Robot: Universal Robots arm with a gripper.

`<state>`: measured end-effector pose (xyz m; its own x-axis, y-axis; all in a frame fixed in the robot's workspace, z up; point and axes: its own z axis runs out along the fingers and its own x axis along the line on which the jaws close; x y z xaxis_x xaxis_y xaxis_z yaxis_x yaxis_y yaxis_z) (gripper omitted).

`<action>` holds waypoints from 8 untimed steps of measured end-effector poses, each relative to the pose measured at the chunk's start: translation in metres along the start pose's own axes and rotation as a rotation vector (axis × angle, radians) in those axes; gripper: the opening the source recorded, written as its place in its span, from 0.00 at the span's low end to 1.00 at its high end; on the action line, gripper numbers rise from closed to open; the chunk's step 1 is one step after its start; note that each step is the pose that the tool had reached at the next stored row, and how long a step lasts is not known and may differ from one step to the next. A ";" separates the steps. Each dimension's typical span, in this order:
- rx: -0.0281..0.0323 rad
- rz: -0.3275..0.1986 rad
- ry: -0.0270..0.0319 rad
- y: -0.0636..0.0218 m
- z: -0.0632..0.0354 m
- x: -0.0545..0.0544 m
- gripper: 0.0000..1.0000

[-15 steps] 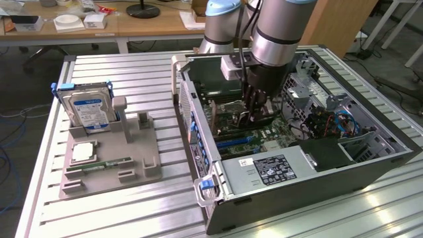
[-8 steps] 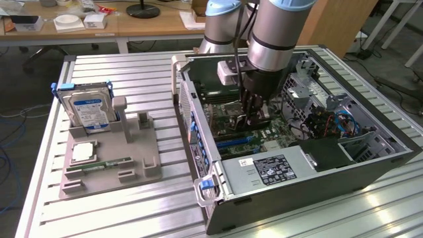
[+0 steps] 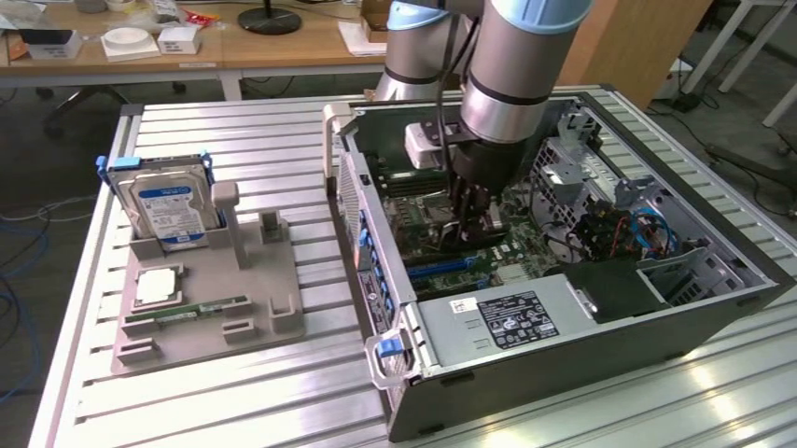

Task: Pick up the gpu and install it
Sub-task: 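Insert the gpu into the slot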

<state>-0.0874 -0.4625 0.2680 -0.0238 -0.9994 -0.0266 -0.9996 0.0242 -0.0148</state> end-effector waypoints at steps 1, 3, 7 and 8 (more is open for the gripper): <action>0.0000 0.000 -0.0001 0.0003 0.0005 0.000 0.27; 0.0000 0.000 -0.0001 0.0009 0.0014 0.000 0.27; 0.0001 0.000 -0.0003 0.0017 0.0036 0.001 0.27; 0.0001 0.000 -0.0002 0.0020 0.0041 0.001 0.27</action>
<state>-0.0894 -0.4630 0.2639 -0.0241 -0.9993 -0.0269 -0.9996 0.0245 -0.0149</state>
